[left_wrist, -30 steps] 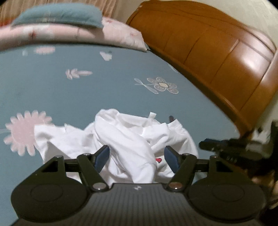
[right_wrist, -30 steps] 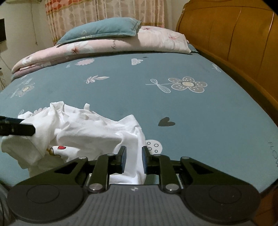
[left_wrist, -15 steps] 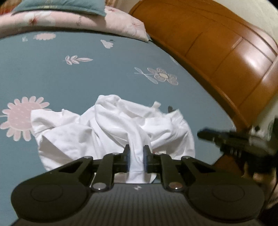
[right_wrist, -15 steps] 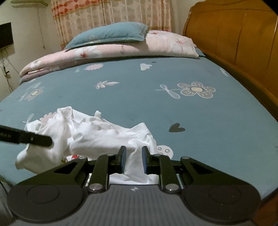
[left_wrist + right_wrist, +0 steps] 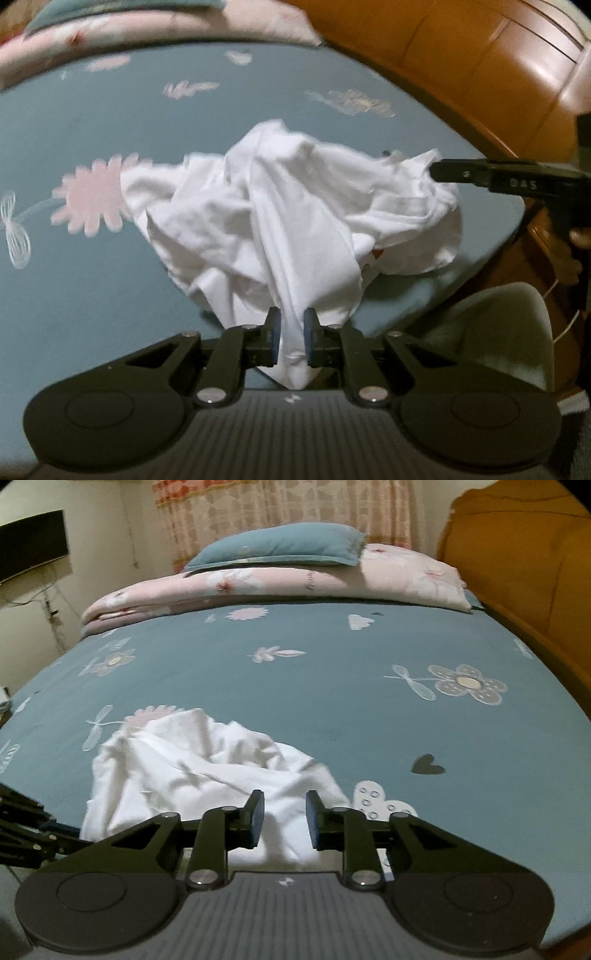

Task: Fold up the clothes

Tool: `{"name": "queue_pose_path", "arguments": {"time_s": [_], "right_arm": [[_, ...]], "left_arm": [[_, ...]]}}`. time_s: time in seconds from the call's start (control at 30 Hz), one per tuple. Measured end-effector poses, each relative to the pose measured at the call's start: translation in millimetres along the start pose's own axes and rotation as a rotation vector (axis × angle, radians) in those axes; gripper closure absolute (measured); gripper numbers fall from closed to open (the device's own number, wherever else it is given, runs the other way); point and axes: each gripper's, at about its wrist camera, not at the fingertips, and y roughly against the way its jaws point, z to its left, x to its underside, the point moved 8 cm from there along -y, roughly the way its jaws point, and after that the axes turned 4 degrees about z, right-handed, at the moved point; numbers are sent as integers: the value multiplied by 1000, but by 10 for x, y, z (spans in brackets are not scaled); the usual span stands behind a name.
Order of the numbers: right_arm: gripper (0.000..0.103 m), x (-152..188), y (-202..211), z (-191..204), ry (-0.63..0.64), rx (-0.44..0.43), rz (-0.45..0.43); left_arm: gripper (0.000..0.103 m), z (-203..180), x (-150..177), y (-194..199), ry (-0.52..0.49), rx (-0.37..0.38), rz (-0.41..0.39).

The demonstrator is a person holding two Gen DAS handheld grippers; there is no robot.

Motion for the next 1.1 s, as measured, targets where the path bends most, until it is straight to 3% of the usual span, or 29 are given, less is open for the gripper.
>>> {"name": "queue_pose_path", "arguments": {"time_s": [0.07, 0.2, 0.43, 0.63, 0.8, 1.0, 1.1], "right_arm": [[73, -56, 39, 67, 36, -26, -1], [66, -169, 101, 204, 114, -35, -17], [66, -169, 76, 322, 129, -57, -18], [66, -143, 5, 289, 123, -61, 3], [64, -204, -58, 340, 151, -93, 12], [52, -246, -84, 702, 349, -258, 41], [46, -252, -133, 949, 531, -322, 79]], "left_arm": [[84, -10, -118, 128, -36, -1, -38], [56, -2, -399, 263, -78, 37, -109], [55, 192, -740, -23, -94, 82, -151], [57, 269, -721, -244, -22, 218, -105], [56, 213, -613, -85, -56, 309, -130], [54, 216, -481, 23, -81, 337, -129], [54, 179, -464, 25, -120, 336, -148]]}}
